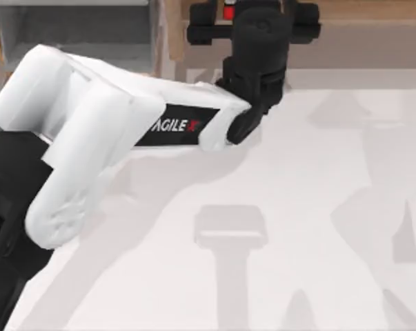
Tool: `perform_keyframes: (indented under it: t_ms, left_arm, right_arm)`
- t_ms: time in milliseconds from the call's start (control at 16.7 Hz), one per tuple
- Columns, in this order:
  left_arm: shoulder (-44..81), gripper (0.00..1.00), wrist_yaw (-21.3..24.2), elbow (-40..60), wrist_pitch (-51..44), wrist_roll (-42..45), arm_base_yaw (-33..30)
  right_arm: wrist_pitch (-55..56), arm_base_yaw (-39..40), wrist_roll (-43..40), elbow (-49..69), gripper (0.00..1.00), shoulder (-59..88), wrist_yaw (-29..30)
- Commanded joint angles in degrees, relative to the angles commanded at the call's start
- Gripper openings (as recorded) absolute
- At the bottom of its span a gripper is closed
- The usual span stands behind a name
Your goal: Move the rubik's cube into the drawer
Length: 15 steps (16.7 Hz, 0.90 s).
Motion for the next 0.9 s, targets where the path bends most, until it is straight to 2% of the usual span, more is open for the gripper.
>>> perform_keyframes:
  t_ms: [420,900]
  left_arm:
    - [1.4,1.0,1.0,2.9,-1.5,0.0,1.0]
    - [1.4,0.4,1.0,2.9,-1.5,0.0,1.0]
  right_arm:
    - [0.0,0.0,0.0,0.0,1.0,0.0,0.0]
    - [0.0,0.0,0.0,0.0,1.0,0.0,0.0]
